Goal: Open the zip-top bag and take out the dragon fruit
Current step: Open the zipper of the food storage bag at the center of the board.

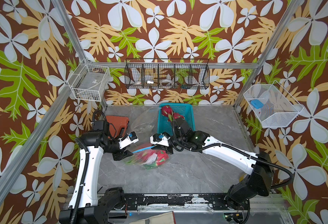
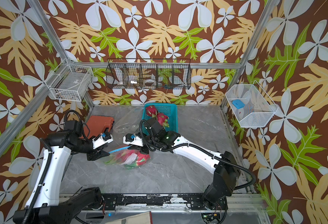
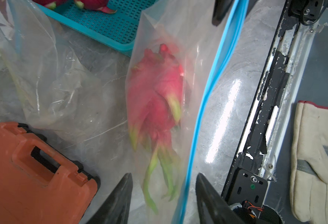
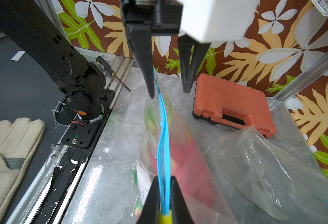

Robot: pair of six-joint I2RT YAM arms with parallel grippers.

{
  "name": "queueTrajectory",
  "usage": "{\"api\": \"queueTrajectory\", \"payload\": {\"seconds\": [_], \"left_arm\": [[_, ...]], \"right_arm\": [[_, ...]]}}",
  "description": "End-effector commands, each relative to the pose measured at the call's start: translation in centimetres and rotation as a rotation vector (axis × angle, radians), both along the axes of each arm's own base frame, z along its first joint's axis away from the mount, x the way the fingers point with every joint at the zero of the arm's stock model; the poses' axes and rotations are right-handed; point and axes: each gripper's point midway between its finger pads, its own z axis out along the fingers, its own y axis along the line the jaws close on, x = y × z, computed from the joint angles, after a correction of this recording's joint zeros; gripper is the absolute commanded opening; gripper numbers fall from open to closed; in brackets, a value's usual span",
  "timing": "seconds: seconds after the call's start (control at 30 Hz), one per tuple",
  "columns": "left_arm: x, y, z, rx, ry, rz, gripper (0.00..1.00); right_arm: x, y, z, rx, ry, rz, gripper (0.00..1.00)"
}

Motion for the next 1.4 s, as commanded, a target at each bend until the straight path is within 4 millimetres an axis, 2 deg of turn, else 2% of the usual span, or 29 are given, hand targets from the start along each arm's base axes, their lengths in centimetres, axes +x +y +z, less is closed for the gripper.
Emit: {"api": "queueTrajectory", "payload": {"seconds": [0.0,0.07,0.4,0.73,1.1,1.37], "left_arm": [[0.2,-0.7,1.5,-0.046,-0.017,-0.009,0.52],[0.5,-0.7,1.8,-0.053,-0.017,-0.003,0.49],[-0.5,-0.2,-0.1,-0.008,0.015,-0.011,0.48],[0.2,0.2,-0.7,0.013,0.008,0.003,0.46],[-1.6,-0.2,-1.9,0.003,0.068,-0.008,0.48],[-2.0,-0.2,-2.5,0.007,0.073,-0.019,0.48]], "right_arm": [[-0.3,-0.3,-0.3,-0.015,0.005,0.008,0.00],[-0.4,-0.4,-0.3,-0.014,0.005,0.009,0.00],[-0.3,-0.4,-0.4,-0.016,0.000,0.004,0.00],[-0.3,-0.5,-0.6,-0.023,0.010,0.004,0.00],[0.1,-0.3,-0.7,-0.026,0.002,-0.008,0.00],[0.5,-0.1,-0.3,-0.018,-0.009,-0.018,0.00]]}}
